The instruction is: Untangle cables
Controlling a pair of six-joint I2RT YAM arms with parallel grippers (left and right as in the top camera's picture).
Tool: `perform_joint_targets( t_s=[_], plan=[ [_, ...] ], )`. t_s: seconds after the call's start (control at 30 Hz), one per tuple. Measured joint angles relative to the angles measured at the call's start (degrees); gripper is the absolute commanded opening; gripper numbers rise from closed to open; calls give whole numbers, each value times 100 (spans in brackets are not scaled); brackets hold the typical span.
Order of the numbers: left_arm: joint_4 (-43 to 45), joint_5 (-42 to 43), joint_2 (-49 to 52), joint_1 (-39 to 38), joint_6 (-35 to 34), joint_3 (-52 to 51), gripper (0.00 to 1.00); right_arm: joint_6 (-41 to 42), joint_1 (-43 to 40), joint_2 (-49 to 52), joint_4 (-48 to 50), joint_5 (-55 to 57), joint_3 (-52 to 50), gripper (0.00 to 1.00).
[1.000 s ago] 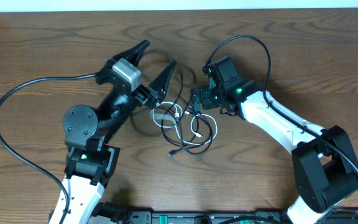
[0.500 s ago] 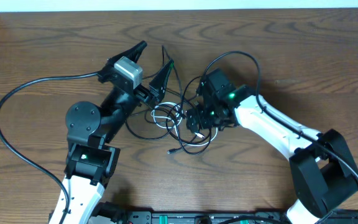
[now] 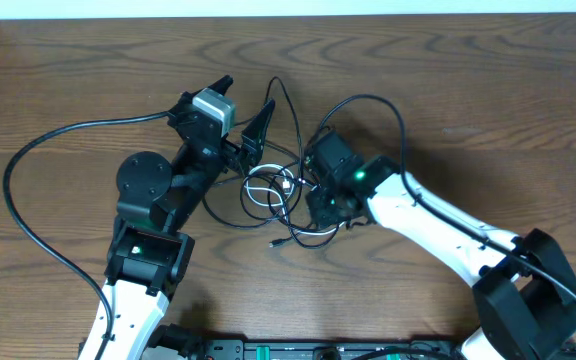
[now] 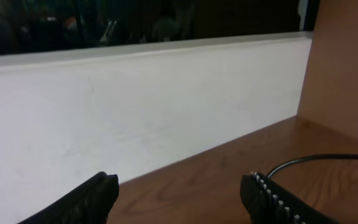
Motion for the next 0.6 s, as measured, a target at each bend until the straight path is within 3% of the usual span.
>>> perform_joint_targets(
  t_s=[0.07,0.23,0.5,0.6],
  plan=[
    [-127,-118,13,0,92,0,68,11,162,0,184,57,-50,63],
    [-409,-1025,249,0,289,0,68,-254,564,0,752,234,-63,84],
    [-461,-1705,601,0,389,0,68,-162,750,0,1502,1386,-68,68],
    [-459,-1779,597,0,407,0,68,166,647,0,1486,1757,-68,67]
  ],
)
